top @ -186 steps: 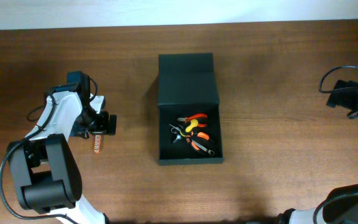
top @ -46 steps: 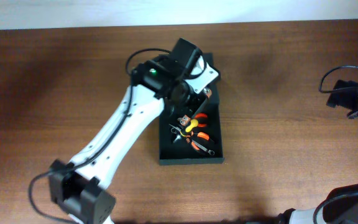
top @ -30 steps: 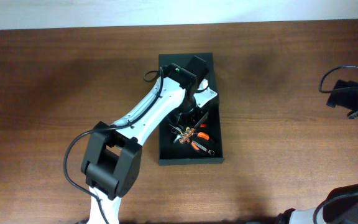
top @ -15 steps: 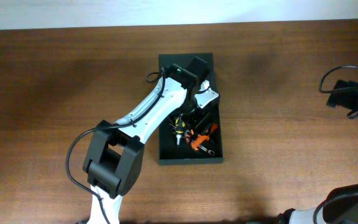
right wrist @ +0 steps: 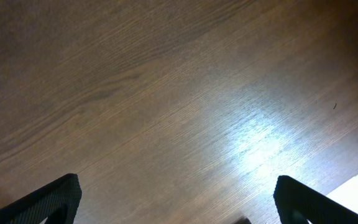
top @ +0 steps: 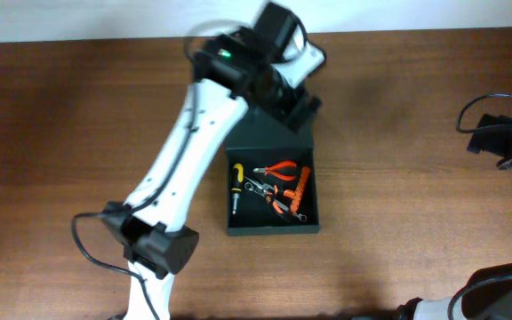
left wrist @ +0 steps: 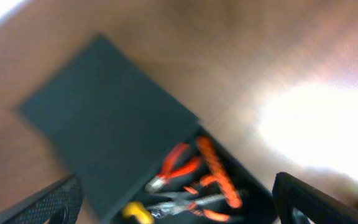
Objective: Pack container
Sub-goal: 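Lower the socket rail into the box and open the left gripper, then raise the left gripper and bring both grippers to the box lid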
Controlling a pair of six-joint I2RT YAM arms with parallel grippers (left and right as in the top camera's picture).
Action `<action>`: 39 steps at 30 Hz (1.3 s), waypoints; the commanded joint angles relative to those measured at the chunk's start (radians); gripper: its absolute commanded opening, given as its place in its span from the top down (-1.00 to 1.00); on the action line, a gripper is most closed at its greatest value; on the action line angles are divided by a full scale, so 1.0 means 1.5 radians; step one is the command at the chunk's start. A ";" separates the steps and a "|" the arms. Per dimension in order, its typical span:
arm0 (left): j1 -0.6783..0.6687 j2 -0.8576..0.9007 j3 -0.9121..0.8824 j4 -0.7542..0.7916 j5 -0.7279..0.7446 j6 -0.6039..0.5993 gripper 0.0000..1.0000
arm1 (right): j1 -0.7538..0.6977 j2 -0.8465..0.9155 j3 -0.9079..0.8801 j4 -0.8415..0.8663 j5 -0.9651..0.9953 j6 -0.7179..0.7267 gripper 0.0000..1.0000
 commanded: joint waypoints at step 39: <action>0.376 0.069 -0.169 0.015 0.174 -0.148 0.56 | 0.031 0.091 -0.002 0.209 -0.521 0.079 0.19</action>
